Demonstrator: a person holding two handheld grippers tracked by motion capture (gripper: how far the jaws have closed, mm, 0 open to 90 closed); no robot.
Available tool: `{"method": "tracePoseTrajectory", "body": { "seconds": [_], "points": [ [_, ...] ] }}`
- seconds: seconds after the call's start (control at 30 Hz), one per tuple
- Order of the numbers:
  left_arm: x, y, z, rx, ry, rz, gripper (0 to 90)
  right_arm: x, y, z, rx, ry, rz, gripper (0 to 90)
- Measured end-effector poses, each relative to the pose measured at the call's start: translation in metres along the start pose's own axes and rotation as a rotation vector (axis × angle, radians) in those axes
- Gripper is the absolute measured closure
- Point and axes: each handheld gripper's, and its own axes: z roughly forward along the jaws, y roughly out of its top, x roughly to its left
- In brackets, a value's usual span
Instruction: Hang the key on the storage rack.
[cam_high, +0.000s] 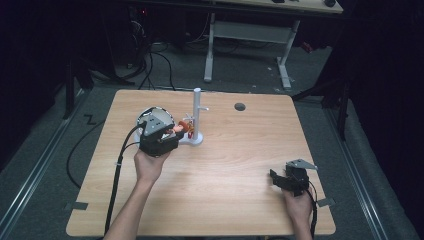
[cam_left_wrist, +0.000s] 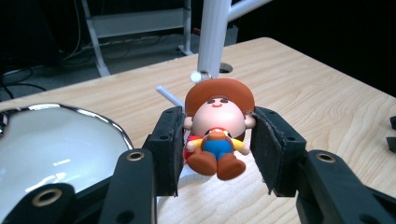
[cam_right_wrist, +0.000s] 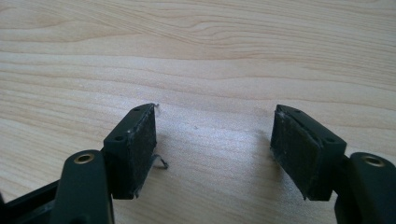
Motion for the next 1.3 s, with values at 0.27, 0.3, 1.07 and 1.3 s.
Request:
{"method": "tracePoseTrajectory", "body": {
  "seconds": [0.27,0.3,1.07,1.3],
  "points": [
    [-0.001,-0.012,0.011,0.031,0.002,-0.019,54.7,0.0,0.0,0.0,0.0,0.0,0.0,31.8],
    [-0.001,-0.016,0.015,0.049,0.006,-0.022,54.7,0.0,0.0,0.0,0.0,0.0,0.0,31.8],
    [0.003,-0.038,0.05,0.148,0.024,-0.046,54.4,0.0,0.0,0.0,0.0,0.0,-0.001,31.8],
    [0.003,-0.043,0.056,0.173,0.03,-0.038,54.8,0.0,0.0,0.0,0.0,0.0,0.0,31.8]
  ]
}}
